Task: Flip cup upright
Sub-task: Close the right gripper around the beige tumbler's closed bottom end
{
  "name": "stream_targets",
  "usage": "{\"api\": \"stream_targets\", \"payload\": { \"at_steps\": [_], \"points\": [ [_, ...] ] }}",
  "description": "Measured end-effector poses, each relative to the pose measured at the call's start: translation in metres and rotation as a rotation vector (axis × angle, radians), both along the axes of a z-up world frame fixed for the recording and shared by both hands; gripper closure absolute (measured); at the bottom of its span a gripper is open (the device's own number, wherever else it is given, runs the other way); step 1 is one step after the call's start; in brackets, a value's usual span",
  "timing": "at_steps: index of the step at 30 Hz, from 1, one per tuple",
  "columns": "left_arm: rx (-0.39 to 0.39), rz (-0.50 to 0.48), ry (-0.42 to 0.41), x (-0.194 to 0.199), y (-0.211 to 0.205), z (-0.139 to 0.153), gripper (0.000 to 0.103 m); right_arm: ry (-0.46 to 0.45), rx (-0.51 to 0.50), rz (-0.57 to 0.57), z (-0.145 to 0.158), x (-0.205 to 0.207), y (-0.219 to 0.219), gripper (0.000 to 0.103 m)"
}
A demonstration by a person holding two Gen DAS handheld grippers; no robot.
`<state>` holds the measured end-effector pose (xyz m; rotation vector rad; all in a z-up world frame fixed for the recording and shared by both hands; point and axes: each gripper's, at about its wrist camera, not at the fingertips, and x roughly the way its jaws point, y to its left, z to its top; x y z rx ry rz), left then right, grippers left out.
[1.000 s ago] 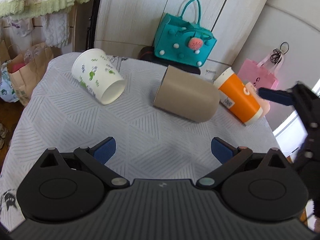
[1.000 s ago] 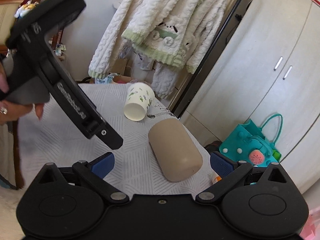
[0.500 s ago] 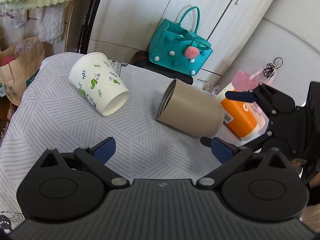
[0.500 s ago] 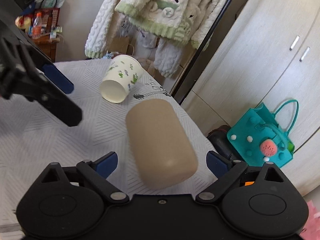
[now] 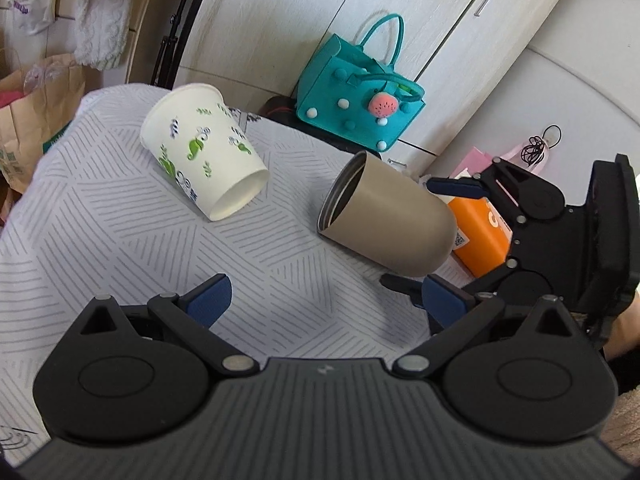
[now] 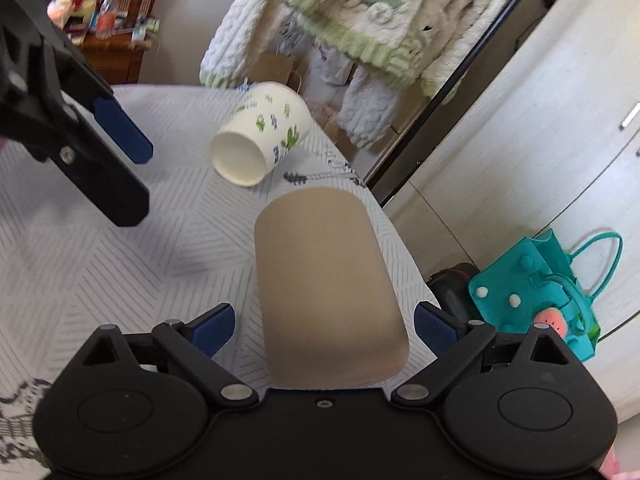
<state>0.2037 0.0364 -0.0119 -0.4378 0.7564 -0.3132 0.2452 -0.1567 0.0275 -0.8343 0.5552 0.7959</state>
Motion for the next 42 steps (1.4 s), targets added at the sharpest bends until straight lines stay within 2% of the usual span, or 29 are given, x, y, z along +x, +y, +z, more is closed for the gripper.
{"api": "stream_targets", "payload": {
  "at_steps": [4,8,11,14,18,24,31,34,37,42],
  "points": [
    [0.001,0.001,-0.007,0.001,-0.003,-0.002,0.0,0.021,-0.017,-0.014,-0.007,0.007,0.002,0.005],
    [0.013,0.008,-0.023,-0.003,-0.003,-0.001,0.0,0.042,0.016,-0.05,-0.007,0.011,-0.002,0.017],
    [0.008,0.01,-0.022,-0.005,-0.001,-0.001,0.0,0.084,0.047,-0.084,-0.004,0.013,-0.005,0.017],
    [0.005,0.002,-0.014,-0.006,0.0,0.0,0.0,0.079,0.052,-0.121,-0.004,0.007,-0.003,0.018],
    [-0.005,-0.001,-0.009,-0.009,-0.003,0.002,0.0,0.075,0.077,-0.16,0.002,-0.006,-0.003,0.018],
    [-0.077,-0.008,0.007,-0.023,-0.011,-0.001,0.0,0.071,0.08,-0.201,0.009,-0.031,-0.003,0.018],
    [-0.064,-0.038,0.016,-0.047,-0.024,0.001,0.0,0.086,0.099,-0.247,0.011,-0.065,-0.014,0.018],
    [-0.095,-0.034,0.023,-0.06,-0.025,0.002,0.0,0.114,0.14,-0.285,0.013,-0.077,-0.022,0.018],
    [-0.076,-0.043,0.019,-0.069,-0.029,0.004,0.0,0.135,0.176,-0.323,0.014,-0.086,-0.031,0.018],
    [-0.073,-0.099,0.049,-0.079,-0.042,0.002,0.0,0.159,0.207,-0.386,0.01,-0.099,-0.044,0.018]
  ]
}}
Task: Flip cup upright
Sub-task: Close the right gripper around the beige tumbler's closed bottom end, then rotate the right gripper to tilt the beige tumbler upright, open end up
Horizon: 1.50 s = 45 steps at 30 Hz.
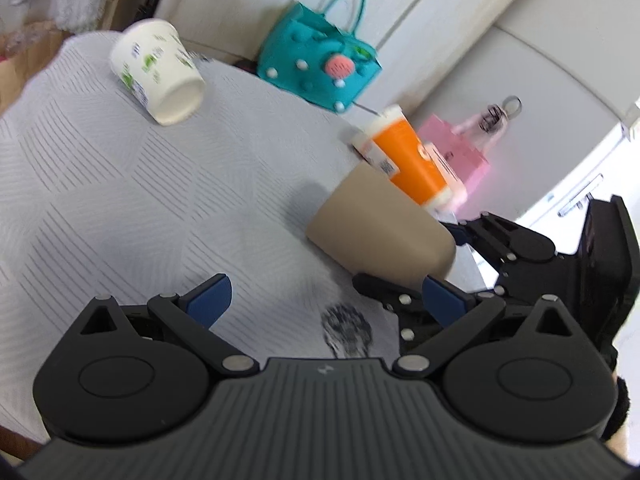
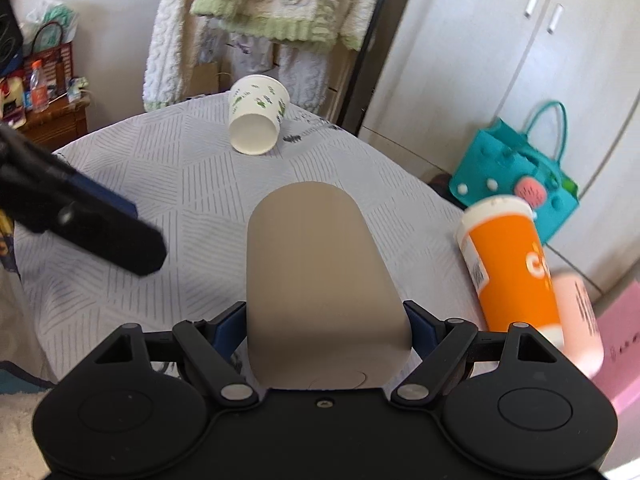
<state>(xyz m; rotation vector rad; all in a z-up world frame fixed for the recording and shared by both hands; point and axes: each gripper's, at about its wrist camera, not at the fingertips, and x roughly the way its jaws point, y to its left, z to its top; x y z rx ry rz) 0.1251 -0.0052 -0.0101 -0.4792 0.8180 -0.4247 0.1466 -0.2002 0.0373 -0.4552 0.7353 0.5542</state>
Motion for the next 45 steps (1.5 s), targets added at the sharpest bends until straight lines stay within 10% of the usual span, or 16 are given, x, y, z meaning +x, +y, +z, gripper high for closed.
{"api": "stream_targets", "payload": {
  "at_steps": [13,26,45],
  "points": [
    [-0.089,-0.077,-0.025,-0.007,-0.018,0.0,0.0,0.184,0.181,-0.11,-0.003,-0.006,-0.031,0.018],
    [-0.121,-0.077,0.049,0.006,-0.034,-0.017,0.002,0.143,0.226,-0.029,0.006,-0.022,-0.037,0.014],
    [-0.288,-0.015,0.135,0.019,-0.043,-0.035,0.019,0.237,0.074,0.178,0.009,0.009,-0.01,0.014]
  ]
}}
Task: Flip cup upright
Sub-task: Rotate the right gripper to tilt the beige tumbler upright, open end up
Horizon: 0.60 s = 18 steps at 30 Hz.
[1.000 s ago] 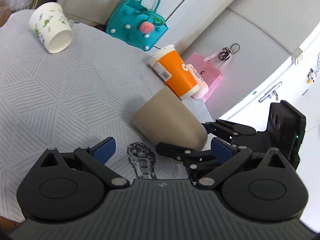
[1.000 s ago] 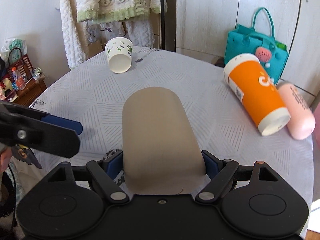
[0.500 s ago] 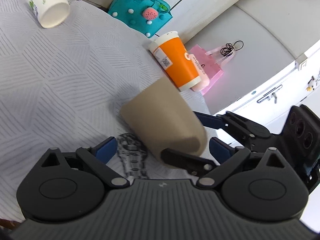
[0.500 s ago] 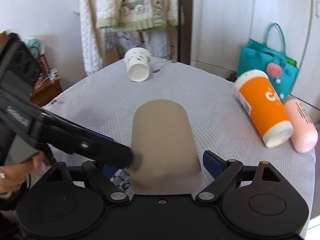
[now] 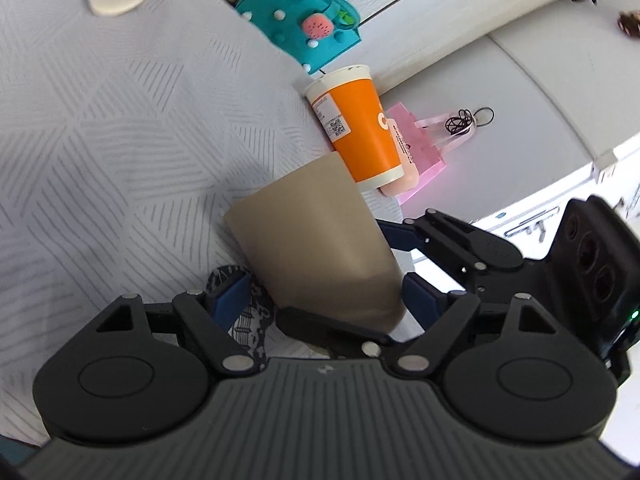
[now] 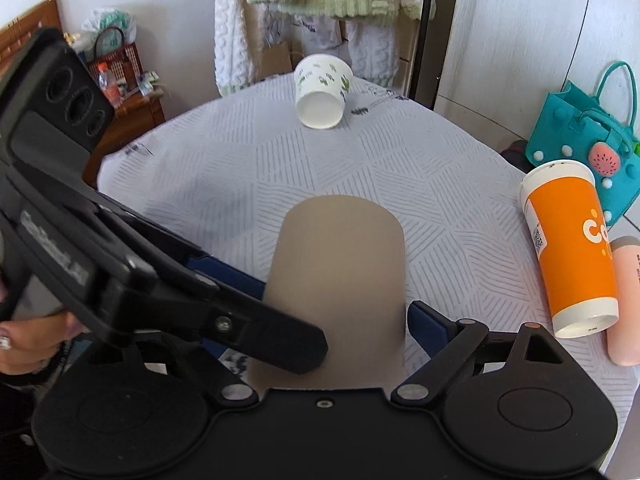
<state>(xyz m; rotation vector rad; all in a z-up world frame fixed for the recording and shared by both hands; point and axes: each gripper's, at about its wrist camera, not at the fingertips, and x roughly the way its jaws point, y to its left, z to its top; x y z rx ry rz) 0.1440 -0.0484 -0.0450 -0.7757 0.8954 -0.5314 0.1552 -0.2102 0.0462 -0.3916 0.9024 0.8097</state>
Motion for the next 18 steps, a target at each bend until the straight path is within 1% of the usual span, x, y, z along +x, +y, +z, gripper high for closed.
{"api": "stream_targets", "payload": {
  "at_steps": [2,4,7,9,12,14,18],
  "points": [
    [-0.019,0.004,0.013,0.002,0.0,-0.003,0.018,0.006,0.007,-0.011,-0.001,0.002,-0.003,0.019],
    [-0.039,0.003,0.022,0.005,-0.001,-0.007,0.017,0.016,0.028,-0.016,0.0,0.003,-0.009,0.02],
    [-0.039,0.011,0.008,0.005,-0.002,-0.009,0.017,0.038,0.076,-0.036,0.001,0.005,-0.017,0.021],
    [-0.033,0.01,-0.006,0.005,-0.002,-0.009,0.017,0.035,0.093,-0.051,0.001,0.003,-0.019,0.021],
    [-0.049,0.016,-0.011,0.006,0.001,-0.01,0.019,0.031,0.129,-0.074,0.001,0.0,-0.024,0.022],
    [-0.039,0.027,-0.019,0.005,0.003,-0.01,0.018,0.031,0.157,-0.089,0.002,-0.003,-0.027,0.022],
    [-0.04,0.042,-0.036,0.003,0.006,-0.009,0.019,0.006,0.174,-0.07,0.005,-0.012,-0.028,0.023]
  ]
}}
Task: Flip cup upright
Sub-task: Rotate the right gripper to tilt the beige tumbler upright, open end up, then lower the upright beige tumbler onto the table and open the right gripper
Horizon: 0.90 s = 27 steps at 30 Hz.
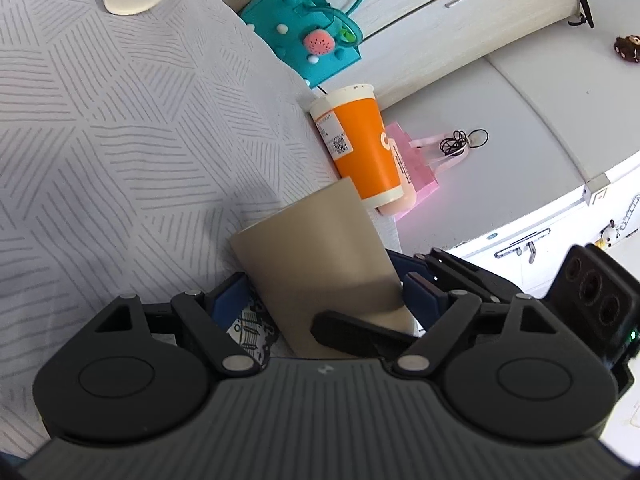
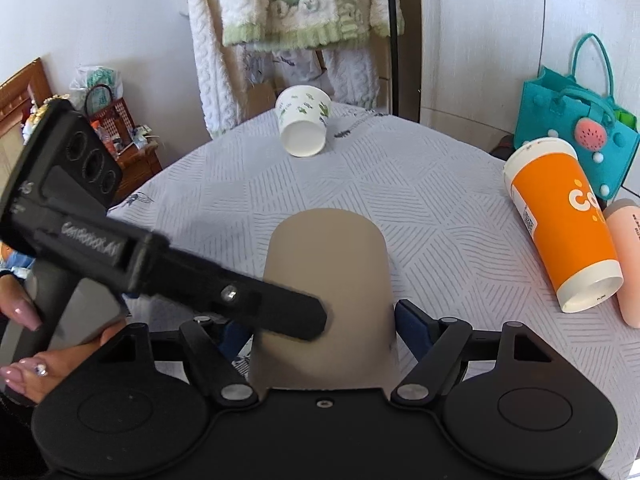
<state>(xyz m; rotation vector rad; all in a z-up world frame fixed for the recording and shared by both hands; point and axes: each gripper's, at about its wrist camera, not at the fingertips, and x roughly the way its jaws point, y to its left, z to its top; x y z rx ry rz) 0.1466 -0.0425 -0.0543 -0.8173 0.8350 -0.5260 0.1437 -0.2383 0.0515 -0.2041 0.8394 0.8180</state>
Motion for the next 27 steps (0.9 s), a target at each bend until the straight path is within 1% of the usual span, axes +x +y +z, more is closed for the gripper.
{"api": "stream_targets", "payload": {
  "at_steps": [6,10,13,15,19,23,25,27],
  "points": [
    [0.086,0.007,-0.087,-0.013,-0.009,0.011,0.02,-0.015,0.01,-0.003,0.005,-0.004,-0.002,0.023],
    [0.151,0.029,-0.156,-0.02,-0.013,0.021,0.024,-0.034,0.022,-0.007,0.007,-0.007,-0.001,0.023],
    [0.15,0.049,-0.17,-0.023,-0.006,0.023,0.027,-0.028,0.054,-0.029,0.007,-0.006,-0.002,0.023],
    [0.166,0.06,-0.185,-0.025,-0.003,0.024,0.027,-0.023,0.085,-0.045,0.004,-0.004,-0.001,0.023],
    [0.208,0.077,-0.228,-0.027,0.003,0.029,0.027,-0.066,0.115,-0.044,0.002,-0.008,0.006,0.023],
    [0.268,0.065,-0.25,-0.026,0.009,0.037,0.027,-0.127,0.101,-0.003,0.002,-0.009,0.018,0.023],
    [0.31,0.06,-0.268,-0.025,0.01,0.041,0.027,-0.167,0.095,0.019,0.001,-0.009,0.023,0.023],
    [0.349,0.064,-0.286,-0.023,0.011,0.046,0.027,-0.181,0.107,0.021,0.002,-0.005,0.027,0.023]
  ]
}}
